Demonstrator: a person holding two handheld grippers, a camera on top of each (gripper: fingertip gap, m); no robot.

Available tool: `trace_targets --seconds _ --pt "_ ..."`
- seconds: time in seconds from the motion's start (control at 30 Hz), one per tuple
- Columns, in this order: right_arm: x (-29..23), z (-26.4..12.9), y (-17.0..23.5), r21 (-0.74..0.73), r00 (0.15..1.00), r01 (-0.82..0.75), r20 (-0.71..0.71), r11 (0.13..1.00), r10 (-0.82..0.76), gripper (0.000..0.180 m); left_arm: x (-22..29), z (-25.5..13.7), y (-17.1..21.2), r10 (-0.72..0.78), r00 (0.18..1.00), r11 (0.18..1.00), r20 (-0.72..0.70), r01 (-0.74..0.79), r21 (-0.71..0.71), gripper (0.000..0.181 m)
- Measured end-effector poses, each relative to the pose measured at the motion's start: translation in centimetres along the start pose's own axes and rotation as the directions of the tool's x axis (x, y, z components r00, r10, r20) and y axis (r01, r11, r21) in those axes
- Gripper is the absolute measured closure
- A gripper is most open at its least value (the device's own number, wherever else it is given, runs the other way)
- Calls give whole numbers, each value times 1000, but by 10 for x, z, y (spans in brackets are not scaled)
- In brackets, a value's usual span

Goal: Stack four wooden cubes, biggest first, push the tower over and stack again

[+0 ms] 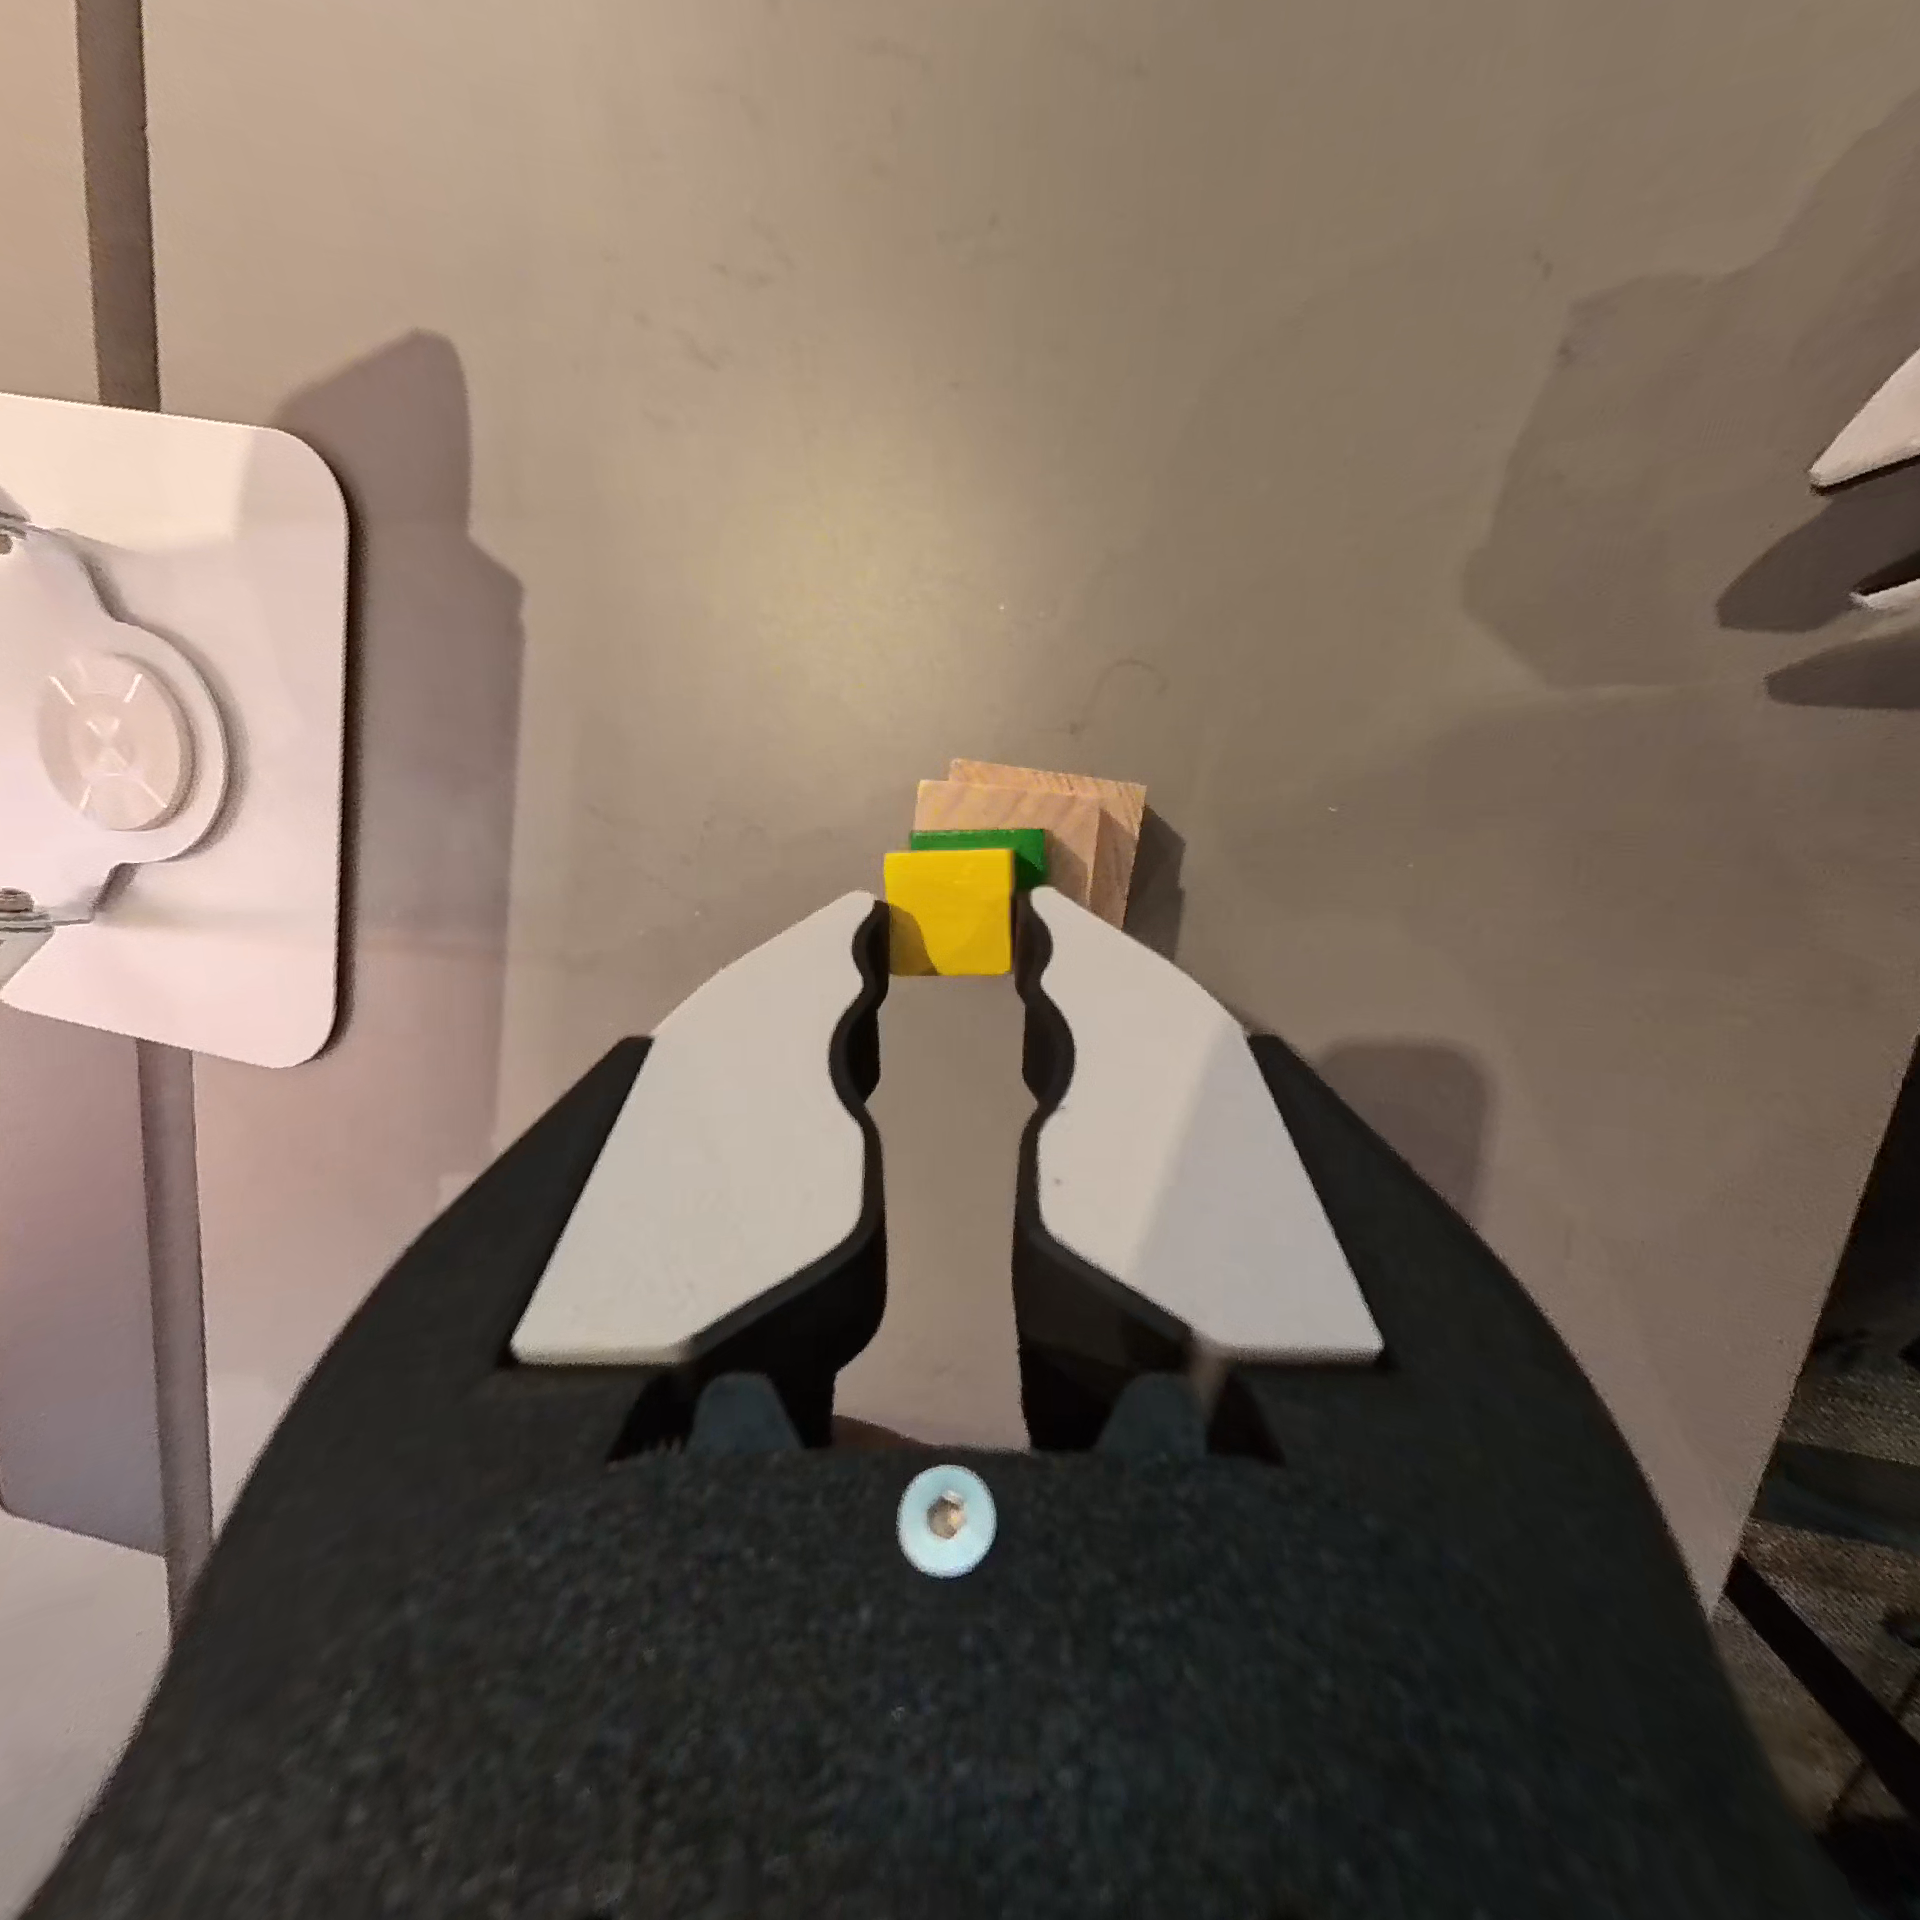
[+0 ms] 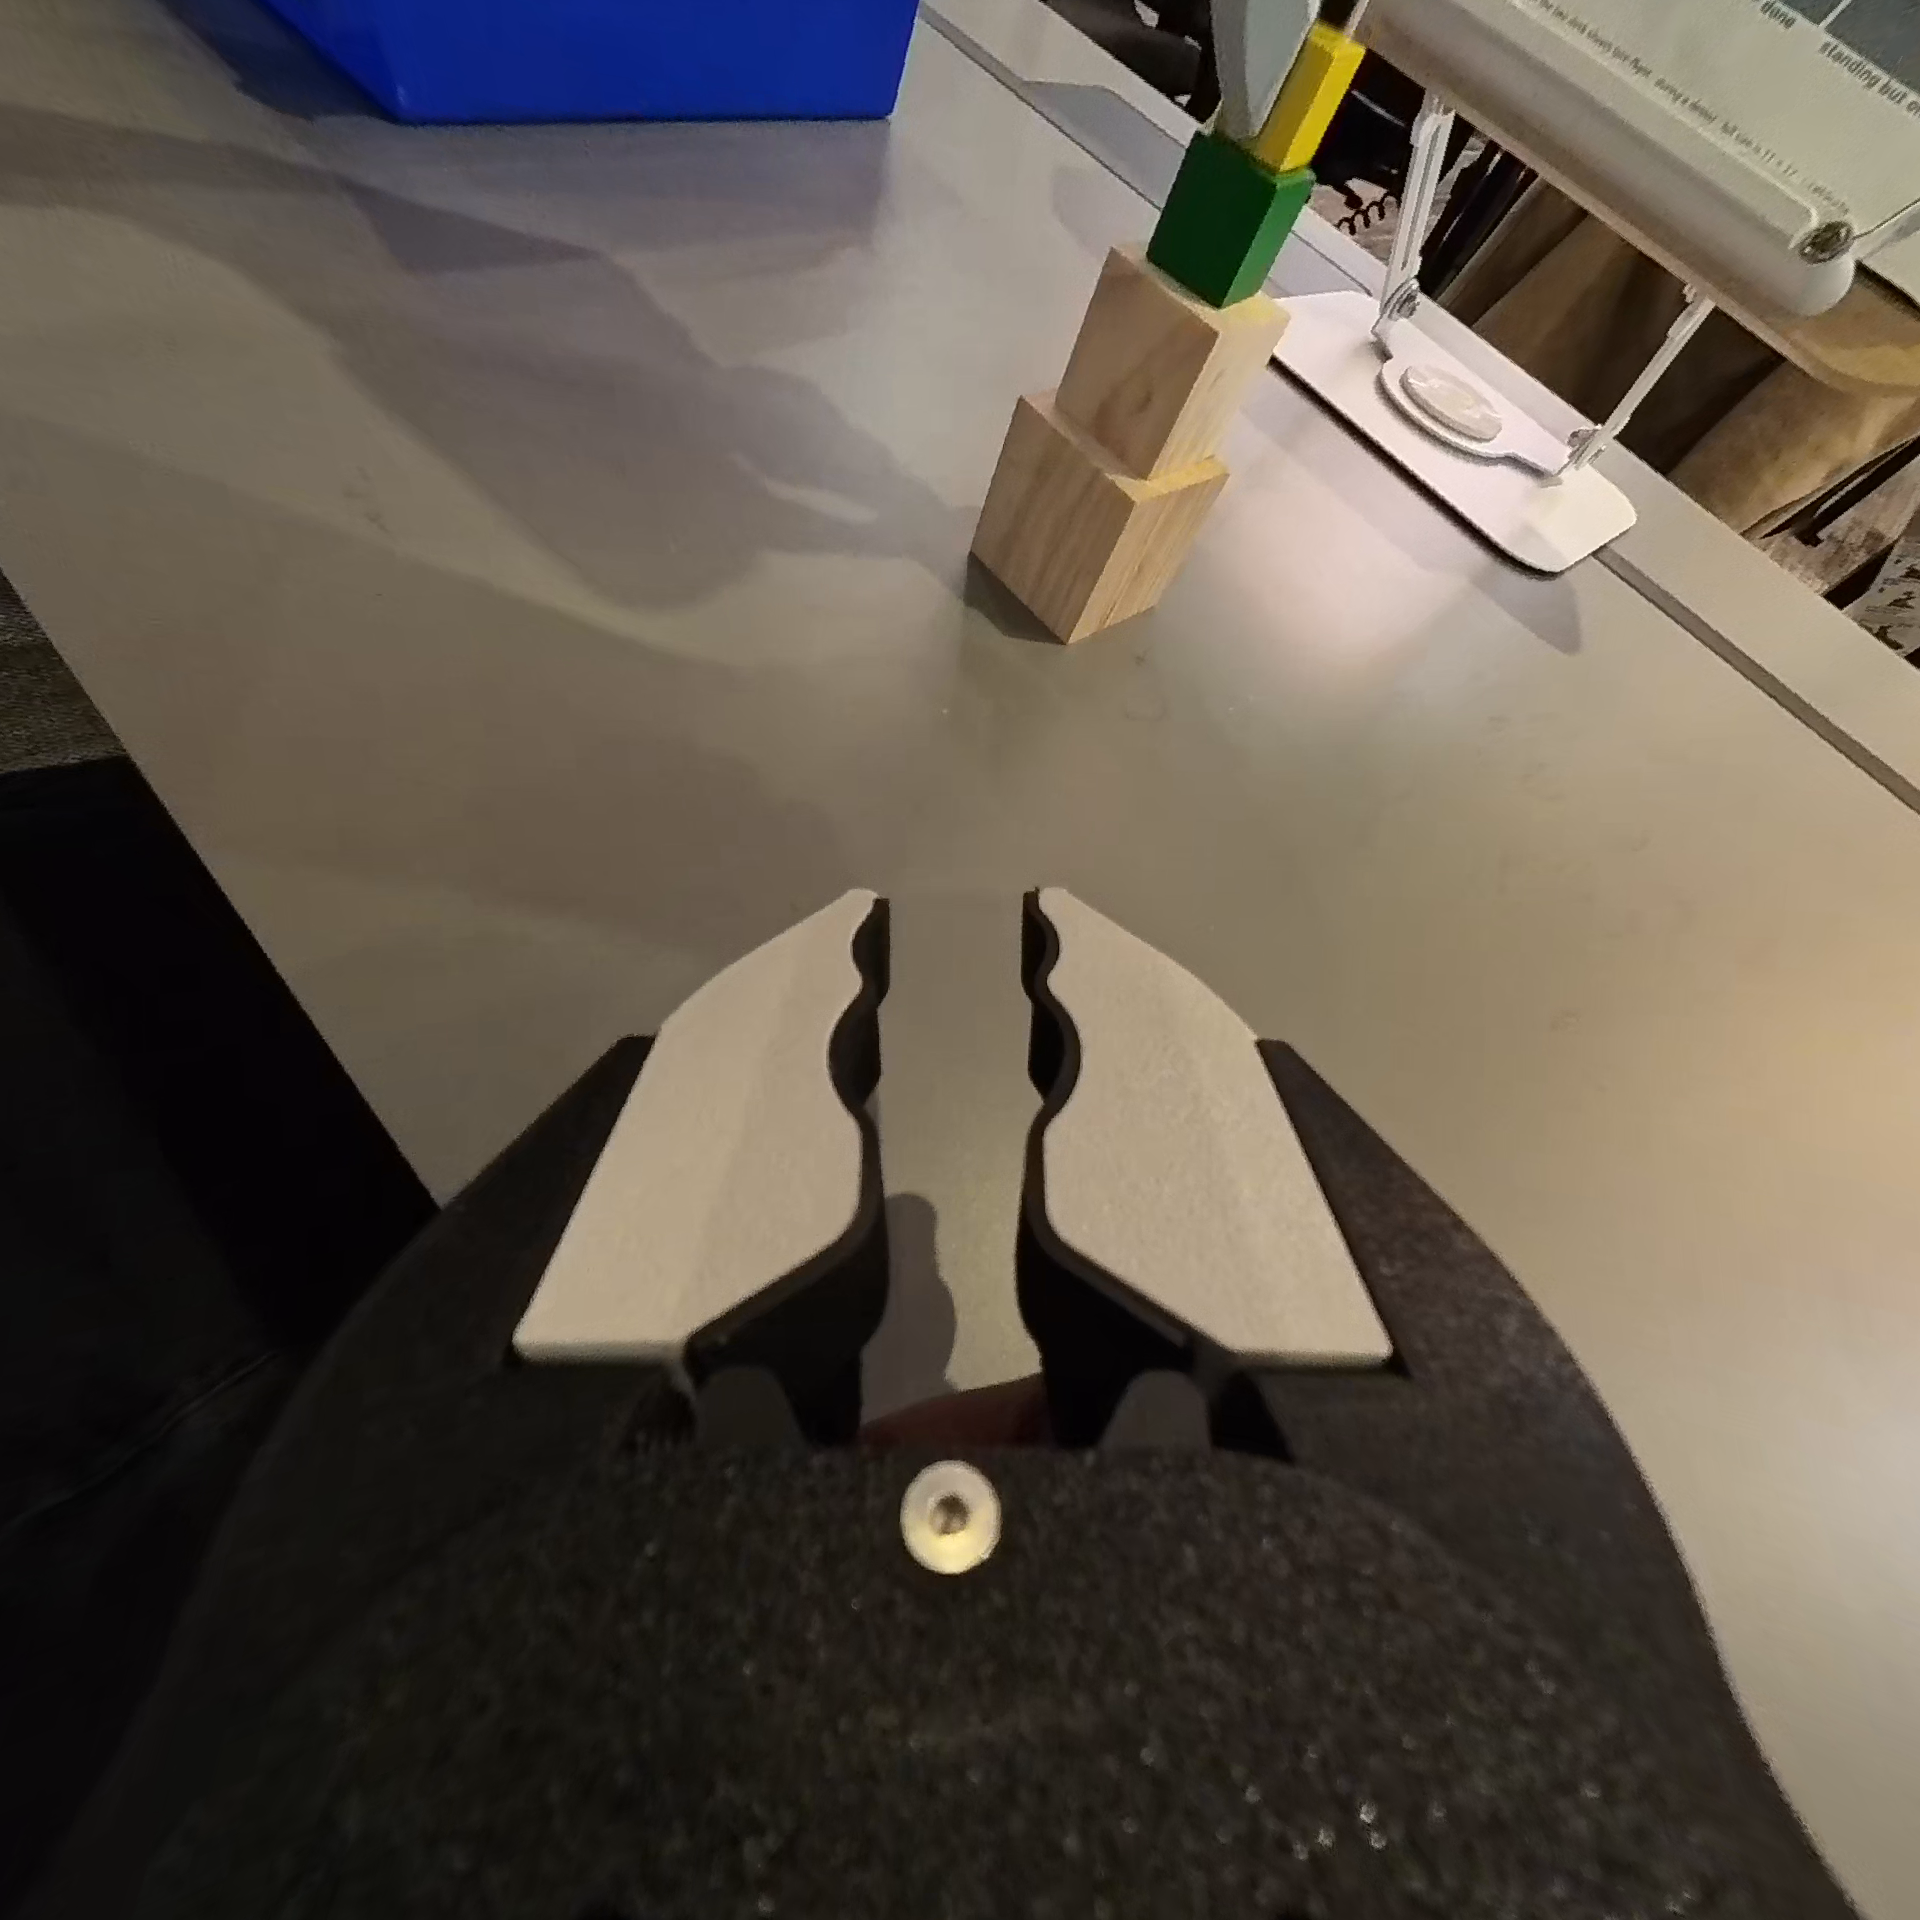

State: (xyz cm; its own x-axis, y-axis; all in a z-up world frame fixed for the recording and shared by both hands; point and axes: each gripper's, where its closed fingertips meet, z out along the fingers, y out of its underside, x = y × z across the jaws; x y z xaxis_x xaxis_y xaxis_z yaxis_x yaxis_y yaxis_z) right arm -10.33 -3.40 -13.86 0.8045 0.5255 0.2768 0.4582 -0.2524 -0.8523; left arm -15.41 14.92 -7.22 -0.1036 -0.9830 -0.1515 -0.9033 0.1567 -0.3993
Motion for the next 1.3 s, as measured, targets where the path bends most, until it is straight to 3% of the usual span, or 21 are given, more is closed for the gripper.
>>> trace_targets --seconds 0.2,0.27,0.33,0.4,0.5,0.67,0.9,1.1,1.13,1.17,1.3 --pt "2 -1 0 2 1000 -2 -4 1000 2 156 8 -15 -6 -38 999 996 1 38 86 122" --pt "3 -2 0 4 1000 -3 -8 1000 3 156 14 -31 -9 -80 994 979 78 64 195 116" --pt "6 -3 0 5 1000 -3 -18 1000 3 156 20 -45 -7 -215 954 930 211 134 342 120" --pt "9 -4 1 -1 1000 -11 -26 1000 11 156 28 -51 9 -441 836 829 327 239 506 112" --pt "16 -4 2 -6 998 -44 -46 999 44 156 66 -34 61 -679 619 702 395 390 595 112" --pt "22 -3 -2 17 989 -144 -35 989 144 154 110 -14 114 -821 411 561 396 448 696 112" --pt "25 -4 -12 36 990 -109 -87 993 112 154 115 -19 116 -797 414 592 441 385 708 123" --pt "16 7 -21 44 993 -98 -66 994 101 154 117 -22 117 -821 420 551 386 407 729 128" --pt "13 13 -27 53 994 -96 -46 994 99 159 116 -21 118 -825 418 546 381 414 728 128" --pt "6 21 -34 60 996 -91 1 994 91 177 116 -21 118 -828 418 540 373 416 732 128" --pt "-48 78 -52 -46 970 -7 241 999 17 180 112 -25 119 -835 407 529 370 409 744 129"
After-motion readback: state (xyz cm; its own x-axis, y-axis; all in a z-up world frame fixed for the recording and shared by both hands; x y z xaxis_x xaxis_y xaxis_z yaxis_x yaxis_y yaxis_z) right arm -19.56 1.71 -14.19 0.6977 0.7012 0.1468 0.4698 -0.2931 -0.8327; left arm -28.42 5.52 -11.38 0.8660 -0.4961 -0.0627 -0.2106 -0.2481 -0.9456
